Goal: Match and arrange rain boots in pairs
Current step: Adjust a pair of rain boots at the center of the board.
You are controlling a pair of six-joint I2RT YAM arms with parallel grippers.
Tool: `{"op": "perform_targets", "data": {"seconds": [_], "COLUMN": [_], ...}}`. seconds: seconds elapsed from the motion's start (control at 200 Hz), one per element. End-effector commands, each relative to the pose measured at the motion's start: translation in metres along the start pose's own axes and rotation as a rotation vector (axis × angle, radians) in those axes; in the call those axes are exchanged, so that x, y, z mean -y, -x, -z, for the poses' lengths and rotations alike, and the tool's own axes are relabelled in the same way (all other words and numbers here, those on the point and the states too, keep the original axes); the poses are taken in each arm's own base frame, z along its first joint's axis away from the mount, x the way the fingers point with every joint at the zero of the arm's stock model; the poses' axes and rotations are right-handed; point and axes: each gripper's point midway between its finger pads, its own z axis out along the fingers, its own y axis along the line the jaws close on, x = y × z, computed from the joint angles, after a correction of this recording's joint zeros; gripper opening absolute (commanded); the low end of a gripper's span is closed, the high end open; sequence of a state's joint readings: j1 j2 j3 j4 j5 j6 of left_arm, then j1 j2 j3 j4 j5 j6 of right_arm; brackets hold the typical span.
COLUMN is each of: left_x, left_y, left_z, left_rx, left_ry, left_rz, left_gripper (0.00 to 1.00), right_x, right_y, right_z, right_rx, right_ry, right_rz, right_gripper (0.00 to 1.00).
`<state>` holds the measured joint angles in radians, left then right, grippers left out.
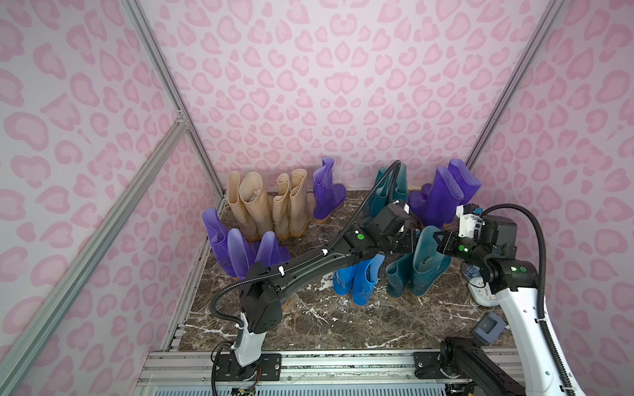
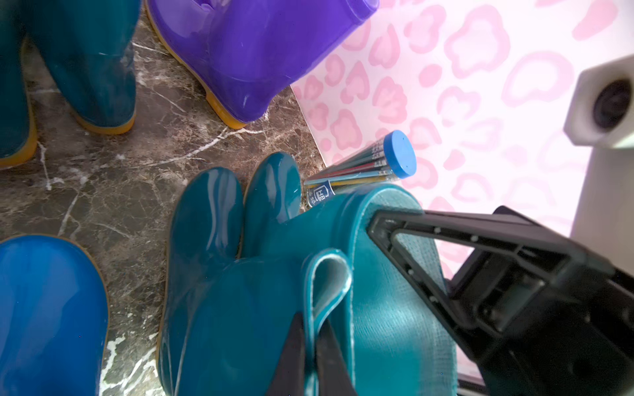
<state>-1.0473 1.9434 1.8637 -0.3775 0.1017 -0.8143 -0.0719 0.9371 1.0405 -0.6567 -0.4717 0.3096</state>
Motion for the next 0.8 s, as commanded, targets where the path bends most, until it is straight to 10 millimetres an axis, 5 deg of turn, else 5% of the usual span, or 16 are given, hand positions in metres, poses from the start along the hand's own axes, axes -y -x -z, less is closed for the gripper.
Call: {"op": "perform_targets", "data": {"seconds": [0.0,0.25,0.28,0.33,0.41,0.59,0.65,0.795], "left_x": [0.006,0.017,0.016,0.017,0.018,0.045,0.054,0.045], "left_y": [0.012,0.012,0.012,0.010,0.012,0.033,0.043,0.065], "left_z": [0.009,0.017,0.016,0.015,0.016,0.054,0.075,0.133], "left_rx": [0.066,0.073,0.072,0.061,0.067,0.112,0.139,0.192], "left_ry": [-0.025,-0.054,-0.052,-0.056,-0.061,-0.101,-0.106,-0.022], "left_rz": [0.062,0.070,0.066,0.053,0.035,-0.127,-0.192,-0.327], "left_gripper": [0.02,0.02,0.02,0.02,0.33,0.67,0.99,1.00], "right_x": [-0.012,0.003,0.004,0.007,0.009,-0.012,-0.027,-0.095], "right_y": [0.010,0.020,0.023,0.028,0.034,0.063,0.076,0.087], "right_z": [-0.006,-0.010,-0.008,-0.005,-0.001,0.028,0.042,0.055], "right_rx": [0.043,0.061,0.070,0.087,0.103,0.194,0.242,0.305], "right_ry": [0.078,-0.004,-0.020,-0.044,-0.070,-0.045,-0.010,0.136], "right_rz": [0.041,0.042,0.042,0.047,0.039,0.048,0.048,0.082], "right_gripper": [0.00,0.07,0.16,0.50,0.62,0.66,0.66,0.66]}}
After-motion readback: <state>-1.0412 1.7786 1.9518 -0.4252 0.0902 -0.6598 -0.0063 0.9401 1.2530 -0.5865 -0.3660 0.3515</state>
